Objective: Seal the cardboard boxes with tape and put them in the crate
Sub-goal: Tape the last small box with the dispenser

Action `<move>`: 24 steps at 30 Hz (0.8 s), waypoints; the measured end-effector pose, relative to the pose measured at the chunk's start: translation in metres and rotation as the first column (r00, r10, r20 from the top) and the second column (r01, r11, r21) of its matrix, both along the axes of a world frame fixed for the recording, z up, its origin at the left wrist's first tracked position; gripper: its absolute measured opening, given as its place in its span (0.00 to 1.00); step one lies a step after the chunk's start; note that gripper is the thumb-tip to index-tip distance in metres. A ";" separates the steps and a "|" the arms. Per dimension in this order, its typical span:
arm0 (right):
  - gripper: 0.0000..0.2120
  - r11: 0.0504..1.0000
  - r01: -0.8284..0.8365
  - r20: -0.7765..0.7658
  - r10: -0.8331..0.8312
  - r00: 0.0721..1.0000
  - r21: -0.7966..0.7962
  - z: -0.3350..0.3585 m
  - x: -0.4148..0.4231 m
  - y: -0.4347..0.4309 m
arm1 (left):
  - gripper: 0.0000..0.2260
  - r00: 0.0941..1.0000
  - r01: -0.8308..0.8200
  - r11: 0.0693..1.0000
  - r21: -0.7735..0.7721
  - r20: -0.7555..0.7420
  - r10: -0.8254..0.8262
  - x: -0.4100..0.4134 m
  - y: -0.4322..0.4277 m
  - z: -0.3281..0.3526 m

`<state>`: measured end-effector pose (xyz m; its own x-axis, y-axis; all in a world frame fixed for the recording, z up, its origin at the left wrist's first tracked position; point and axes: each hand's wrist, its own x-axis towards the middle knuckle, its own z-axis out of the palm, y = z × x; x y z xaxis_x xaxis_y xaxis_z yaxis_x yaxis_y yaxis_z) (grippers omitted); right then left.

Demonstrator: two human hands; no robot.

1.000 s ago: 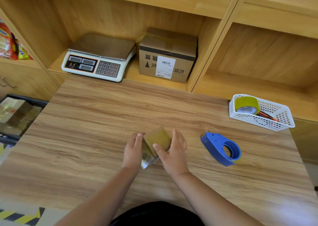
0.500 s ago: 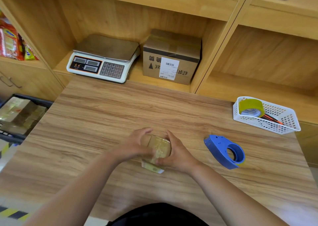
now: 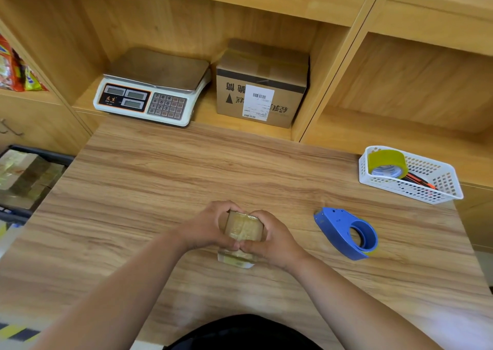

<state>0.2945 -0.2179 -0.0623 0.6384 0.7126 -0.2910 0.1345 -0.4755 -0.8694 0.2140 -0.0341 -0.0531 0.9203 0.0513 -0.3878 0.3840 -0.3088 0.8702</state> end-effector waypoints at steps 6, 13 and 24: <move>0.13 0.999 0.043 0.065 -0.044 0.997 0.022 -0.001 0.000 0.002 | 0.19 0.998 -0.063 0.995 -0.077 0.007 0.064 0.006 -0.001 -0.001; 0.11 0.997 0.069 0.202 -0.073 0.977 0.027 -0.002 -0.002 0.005 | 0.10 0.979 -0.188 0.961 -0.203 0.038 0.200 0.010 -0.012 -0.005; 0.10 0.993 0.116 0.295 -0.107 0.950 -0.013 -0.001 -0.001 0.005 | 0.10 0.911 -0.383 0.921 -0.073 0.138 0.390 0.017 -0.032 -0.017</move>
